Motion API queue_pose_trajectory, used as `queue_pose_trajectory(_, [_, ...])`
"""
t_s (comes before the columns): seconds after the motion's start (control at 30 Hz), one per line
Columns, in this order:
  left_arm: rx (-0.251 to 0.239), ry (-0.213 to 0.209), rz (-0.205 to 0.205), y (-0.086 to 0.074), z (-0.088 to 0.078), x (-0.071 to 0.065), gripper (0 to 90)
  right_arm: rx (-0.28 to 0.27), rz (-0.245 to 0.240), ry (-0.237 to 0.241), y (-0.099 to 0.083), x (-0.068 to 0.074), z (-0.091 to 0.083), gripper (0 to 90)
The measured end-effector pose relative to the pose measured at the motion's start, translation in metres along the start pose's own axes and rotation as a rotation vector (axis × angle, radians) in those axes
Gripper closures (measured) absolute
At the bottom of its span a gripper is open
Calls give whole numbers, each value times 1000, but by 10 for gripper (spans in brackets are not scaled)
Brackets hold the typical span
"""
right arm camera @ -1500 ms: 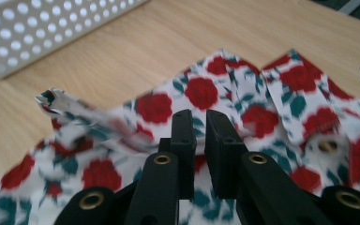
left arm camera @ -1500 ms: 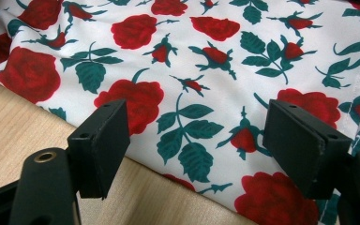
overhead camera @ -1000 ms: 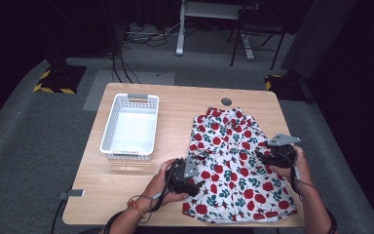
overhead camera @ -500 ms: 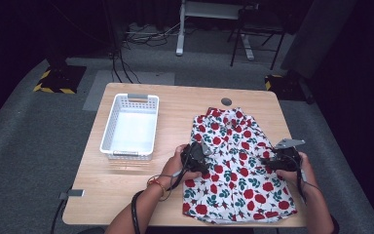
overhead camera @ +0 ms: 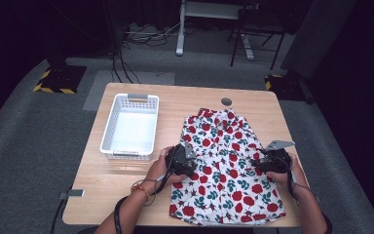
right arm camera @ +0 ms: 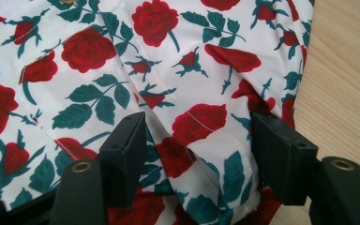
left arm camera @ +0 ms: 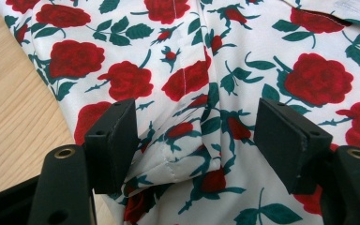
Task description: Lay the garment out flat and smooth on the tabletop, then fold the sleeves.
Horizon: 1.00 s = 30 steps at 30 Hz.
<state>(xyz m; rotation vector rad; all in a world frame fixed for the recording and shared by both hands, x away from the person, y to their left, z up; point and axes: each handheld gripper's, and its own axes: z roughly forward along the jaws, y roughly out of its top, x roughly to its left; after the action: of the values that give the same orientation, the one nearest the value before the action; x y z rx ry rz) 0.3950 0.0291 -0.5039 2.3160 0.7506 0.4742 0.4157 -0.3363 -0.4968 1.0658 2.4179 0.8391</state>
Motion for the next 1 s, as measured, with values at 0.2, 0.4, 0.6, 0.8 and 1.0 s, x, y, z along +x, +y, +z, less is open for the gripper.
queue_pose_trajectory(0.2, [-33,-6,-26,9,-14,6,262,27,-33,-21,6,5,-1,340])
queue_pose_trajectory(0.4, [-63,63,-76,56,-15,31,250,-25,-22,-70,35,-3,-11,304])
queue_pose_trajectory(0.6, [17,137,-166,88,24,62,258,-65,-22,-94,81,-21,-6,307])
queue_pose_trajectory(0.8, [89,159,-246,87,58,81,274,-5,23,-99,106,-46,33,321])
queue_pose_trajectory(1.0, [91,140,-365,82,74,96,281,42,137,-102,113,-62,62,316])
